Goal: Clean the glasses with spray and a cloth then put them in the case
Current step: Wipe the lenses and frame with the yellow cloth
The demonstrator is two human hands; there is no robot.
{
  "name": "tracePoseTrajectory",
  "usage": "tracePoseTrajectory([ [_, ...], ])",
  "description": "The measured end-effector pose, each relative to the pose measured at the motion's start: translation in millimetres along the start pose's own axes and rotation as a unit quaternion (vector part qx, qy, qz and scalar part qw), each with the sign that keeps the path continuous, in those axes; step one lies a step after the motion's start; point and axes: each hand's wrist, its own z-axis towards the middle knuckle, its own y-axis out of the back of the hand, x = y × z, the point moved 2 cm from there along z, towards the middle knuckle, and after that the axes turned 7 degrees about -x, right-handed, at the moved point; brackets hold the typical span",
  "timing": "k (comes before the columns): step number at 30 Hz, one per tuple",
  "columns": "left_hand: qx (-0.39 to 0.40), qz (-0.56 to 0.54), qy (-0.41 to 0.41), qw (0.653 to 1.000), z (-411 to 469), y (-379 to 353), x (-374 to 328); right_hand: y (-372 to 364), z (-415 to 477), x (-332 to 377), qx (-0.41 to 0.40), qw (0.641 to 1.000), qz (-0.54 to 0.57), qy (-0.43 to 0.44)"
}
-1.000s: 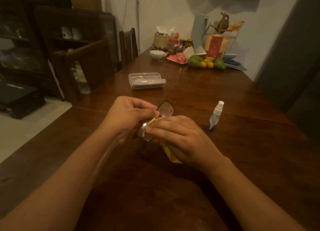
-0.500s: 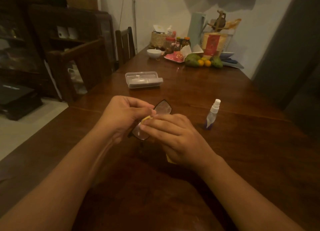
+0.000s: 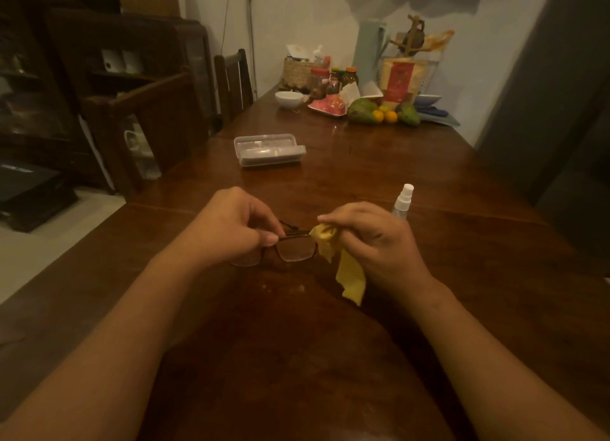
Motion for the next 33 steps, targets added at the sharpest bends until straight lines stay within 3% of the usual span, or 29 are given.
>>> tracePoseTrajectory([
  [5, 0.067, 0.092, 0.006, 0.994, 1.1, -2.6, 6.9, 0.2, 1.2, -4.3, 0.015, 0.995, 0.025, -0.092],
  [8, 0.046, 0.093, -0.008, 0.995, -1.4, -4.5, 2.5, 0.1, 1.9, -5.3, 0.019, 0.992, 0.020, -0.125],
  [11, 0.001, 0.190, -0.071, 0.979, -4.0, -18.4, -12.4, 2.5, 3.5, -6.5, 0.004, 0.987, 0.024, -0.158],
  [15, 0.014, 0.225, -0.073, 0.971, -5.3, -39.5, -26.3, 7.5, 4.3, -6.8, -0.009, 0.983, 0.034, -0.178],
  [25, -0.040, 0.128, -0.016, 0.991, -9.4, -35.1, -32.4, 23.9, 9.1, -3.9, -0.074, 0.980, 0.054, -0.175],
  [33, -0.238, -0.025, -0.011, 0.971, -15.5, 4.3, -29.1, 25.8, 10.4, -0.7, -0.117, 0.964, 0.114, -0.211],
])
